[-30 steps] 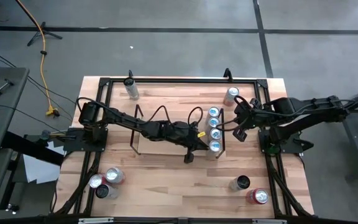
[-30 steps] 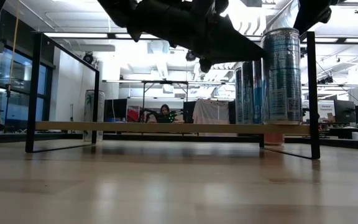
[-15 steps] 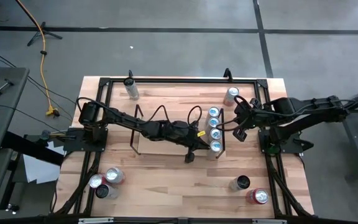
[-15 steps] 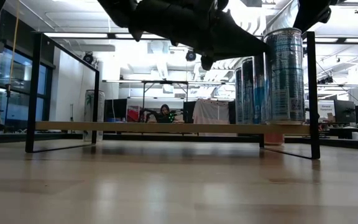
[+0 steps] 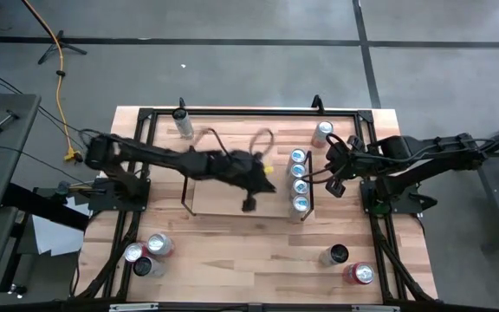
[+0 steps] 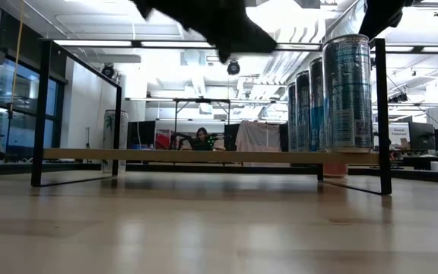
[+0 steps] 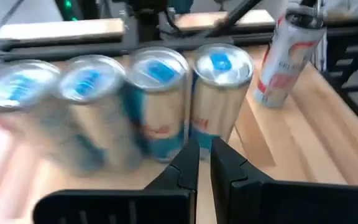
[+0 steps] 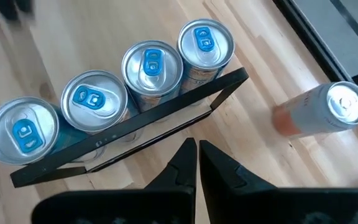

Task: Place canned beverage on shelf
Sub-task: Put the black soda can on the shelf

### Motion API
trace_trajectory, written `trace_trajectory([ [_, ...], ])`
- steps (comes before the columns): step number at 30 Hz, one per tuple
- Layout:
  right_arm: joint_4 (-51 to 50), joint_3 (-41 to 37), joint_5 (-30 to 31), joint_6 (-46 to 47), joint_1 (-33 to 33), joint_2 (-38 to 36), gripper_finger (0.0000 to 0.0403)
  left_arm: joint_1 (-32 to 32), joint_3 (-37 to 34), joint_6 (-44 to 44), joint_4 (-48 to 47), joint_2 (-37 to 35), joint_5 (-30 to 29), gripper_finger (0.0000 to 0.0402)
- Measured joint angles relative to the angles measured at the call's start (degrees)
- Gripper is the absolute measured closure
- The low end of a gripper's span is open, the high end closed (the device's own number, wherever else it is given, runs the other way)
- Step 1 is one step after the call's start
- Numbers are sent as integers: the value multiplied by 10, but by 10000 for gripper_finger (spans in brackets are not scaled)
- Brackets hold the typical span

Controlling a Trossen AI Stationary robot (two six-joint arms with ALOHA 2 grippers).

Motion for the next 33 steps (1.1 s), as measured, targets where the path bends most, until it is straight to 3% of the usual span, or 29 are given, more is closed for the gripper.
trace_trajectory([
  [3, 5, 0, 12, -11, 0, 0, 398, 33, 0, -17, -54, -81, -2, 401],
  [9, 93, 0, 19, -89, 0, -3, 398, 107, -25, -53, -39, -247, -18, 401],
  [17, 204, 0, -15, -216, -53, -3, 398, 129, -152, -119, 23, -421, -117, 401],
  [21, 244, 0, -62, -212, -96, -3, 398, 123, -202, -160, 18, -418, -148, 401],
  [28, 310, 0, -86, -94, -141, 0, 398, 122, -198, -124, 18, -300, -68, 401],
  [33, 354, 0, -87, -77, -147, 3, 398, 128, -191, -69, 77, -288, -48, 401],
])
